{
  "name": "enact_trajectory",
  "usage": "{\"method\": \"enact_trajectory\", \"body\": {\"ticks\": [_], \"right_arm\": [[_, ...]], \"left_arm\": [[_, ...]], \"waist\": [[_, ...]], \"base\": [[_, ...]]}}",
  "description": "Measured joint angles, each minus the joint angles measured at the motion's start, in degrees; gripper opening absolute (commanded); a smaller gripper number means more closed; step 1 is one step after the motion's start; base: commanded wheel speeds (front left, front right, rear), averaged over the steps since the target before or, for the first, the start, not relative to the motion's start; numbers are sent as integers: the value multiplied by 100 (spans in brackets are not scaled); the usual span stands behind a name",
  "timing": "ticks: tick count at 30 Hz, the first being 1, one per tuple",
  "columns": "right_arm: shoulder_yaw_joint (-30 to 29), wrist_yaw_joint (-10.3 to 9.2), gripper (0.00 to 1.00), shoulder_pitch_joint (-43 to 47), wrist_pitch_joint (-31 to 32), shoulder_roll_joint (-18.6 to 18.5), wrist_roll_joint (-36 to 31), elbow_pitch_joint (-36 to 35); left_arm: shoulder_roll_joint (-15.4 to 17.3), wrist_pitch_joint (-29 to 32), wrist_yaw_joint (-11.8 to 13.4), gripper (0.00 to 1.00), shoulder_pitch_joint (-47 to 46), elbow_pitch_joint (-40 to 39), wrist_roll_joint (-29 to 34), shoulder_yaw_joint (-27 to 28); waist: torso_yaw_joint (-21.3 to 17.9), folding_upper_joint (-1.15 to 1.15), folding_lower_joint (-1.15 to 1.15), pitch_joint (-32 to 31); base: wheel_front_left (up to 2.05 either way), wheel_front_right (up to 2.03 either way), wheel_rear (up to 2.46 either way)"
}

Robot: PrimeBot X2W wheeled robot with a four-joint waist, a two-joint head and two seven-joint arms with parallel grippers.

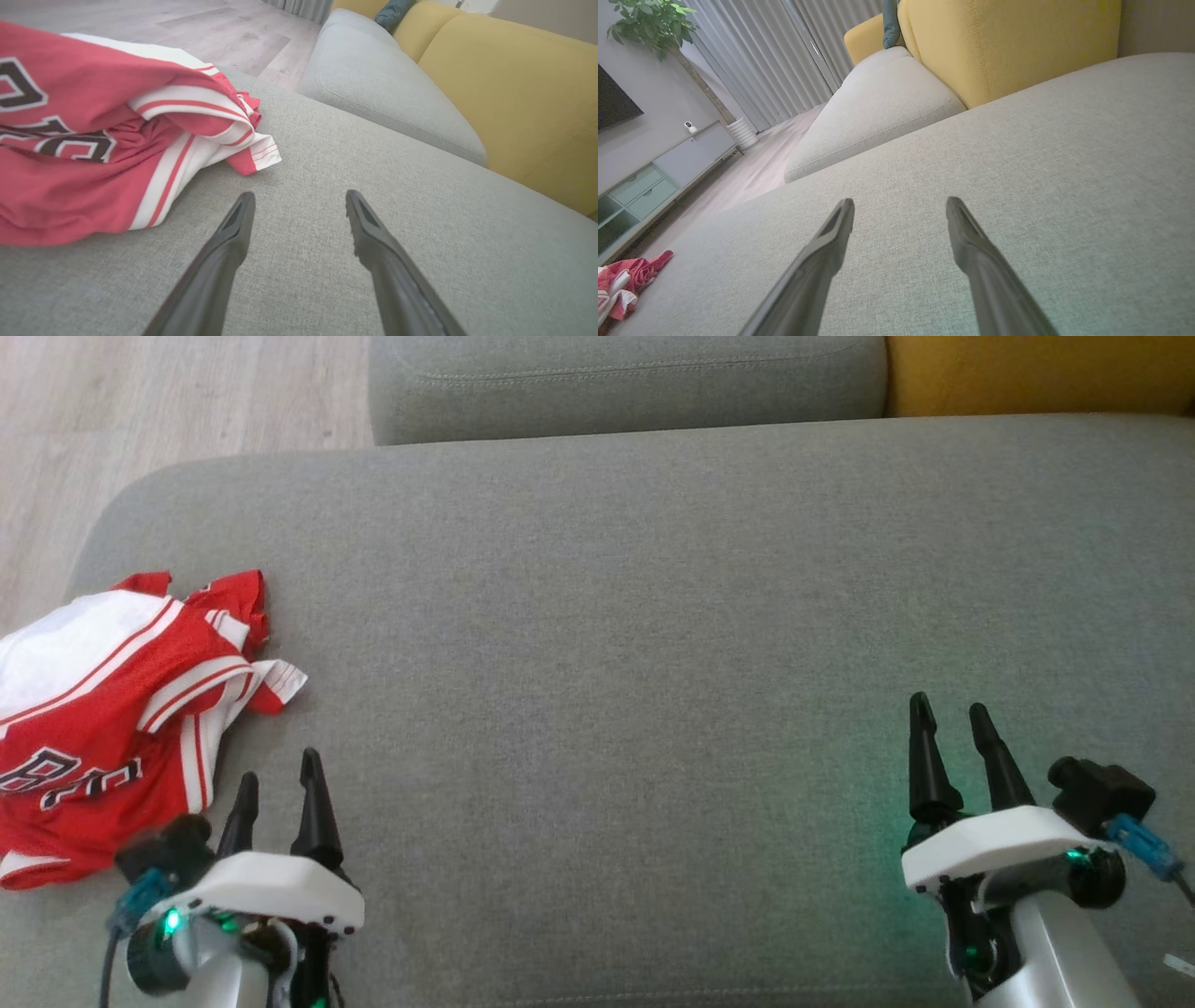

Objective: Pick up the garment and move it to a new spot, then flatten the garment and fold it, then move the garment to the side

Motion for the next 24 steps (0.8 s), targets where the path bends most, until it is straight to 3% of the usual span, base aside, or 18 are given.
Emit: {"method": "enact_trajectory", "body": {"ticks": [24], "right_arm": [[9, 0, 100, -148, -404, -9, -1704, -37]], "left_arm": [[19, -389, 227, 100, -163, 11, 1638, -174]], "waist": [[-78, 0, 0, -6]], "base": [[0, 0, 0]]}}
